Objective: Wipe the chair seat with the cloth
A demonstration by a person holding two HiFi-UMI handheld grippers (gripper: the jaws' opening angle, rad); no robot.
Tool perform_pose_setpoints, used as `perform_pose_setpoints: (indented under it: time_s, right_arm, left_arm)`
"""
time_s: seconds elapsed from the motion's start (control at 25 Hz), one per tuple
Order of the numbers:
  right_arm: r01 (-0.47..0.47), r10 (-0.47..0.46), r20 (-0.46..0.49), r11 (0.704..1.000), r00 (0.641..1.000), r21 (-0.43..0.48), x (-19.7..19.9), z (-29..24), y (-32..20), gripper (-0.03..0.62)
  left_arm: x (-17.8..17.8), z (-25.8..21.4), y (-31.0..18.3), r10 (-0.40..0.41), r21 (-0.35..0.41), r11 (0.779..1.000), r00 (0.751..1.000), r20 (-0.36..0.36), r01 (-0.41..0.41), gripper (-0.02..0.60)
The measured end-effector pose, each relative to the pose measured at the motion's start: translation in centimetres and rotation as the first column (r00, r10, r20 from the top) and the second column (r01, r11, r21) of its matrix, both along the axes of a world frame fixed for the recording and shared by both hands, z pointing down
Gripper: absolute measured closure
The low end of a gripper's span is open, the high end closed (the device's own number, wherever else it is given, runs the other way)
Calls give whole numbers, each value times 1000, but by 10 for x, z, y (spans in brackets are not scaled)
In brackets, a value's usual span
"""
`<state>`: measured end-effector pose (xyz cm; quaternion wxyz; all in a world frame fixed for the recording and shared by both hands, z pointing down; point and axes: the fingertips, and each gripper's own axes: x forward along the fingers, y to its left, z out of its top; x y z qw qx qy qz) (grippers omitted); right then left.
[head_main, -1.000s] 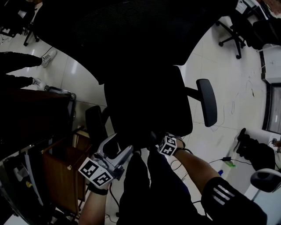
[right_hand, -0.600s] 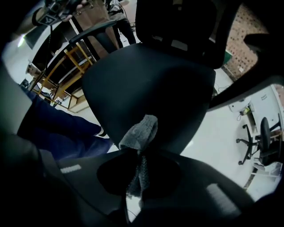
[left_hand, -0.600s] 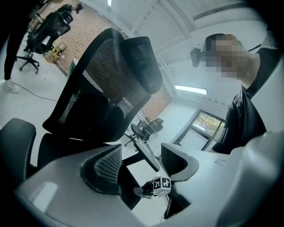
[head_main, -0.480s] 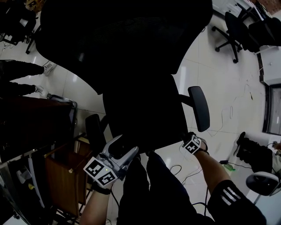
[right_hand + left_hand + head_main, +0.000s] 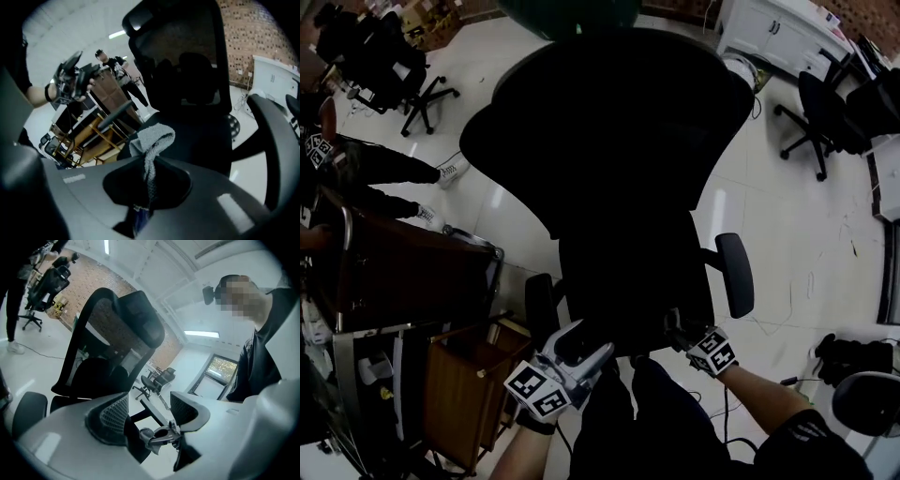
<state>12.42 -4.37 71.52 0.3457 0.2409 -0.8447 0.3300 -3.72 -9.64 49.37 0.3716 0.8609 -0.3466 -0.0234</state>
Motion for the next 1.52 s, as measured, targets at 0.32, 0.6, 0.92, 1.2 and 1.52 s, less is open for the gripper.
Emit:
perform_pose_setpoints:
  time_s: [0.32,0.6,0.92,1.2,1.52]
  right_arm:
    - [68,-135,257,965,957,254,-84,-192,27,565]
    - [86,-248,229,832,941,548,-116,-318,92,565]
    - [-175,-57,402,838,914,517,-111,-385,247,565]
    - [-309,19,476,784,879,538,-93,-424,330,566]
    - [-380,92,497,767,863,517,-54,-440,367,566]
  left_arm:
    - [-18,-73,59,-68,62,996,998,-16,68,278]
    - [-19,-125,144,18,208,978,999,-42,-9,278]
    - [-35,-160,320,85,285,956,996,-35,-72,278]
    - [-39,-179,407,133,307,944,991,-12,-123,278]
    - [-18,-197,446,124,338,934,992,-7,-114,279]
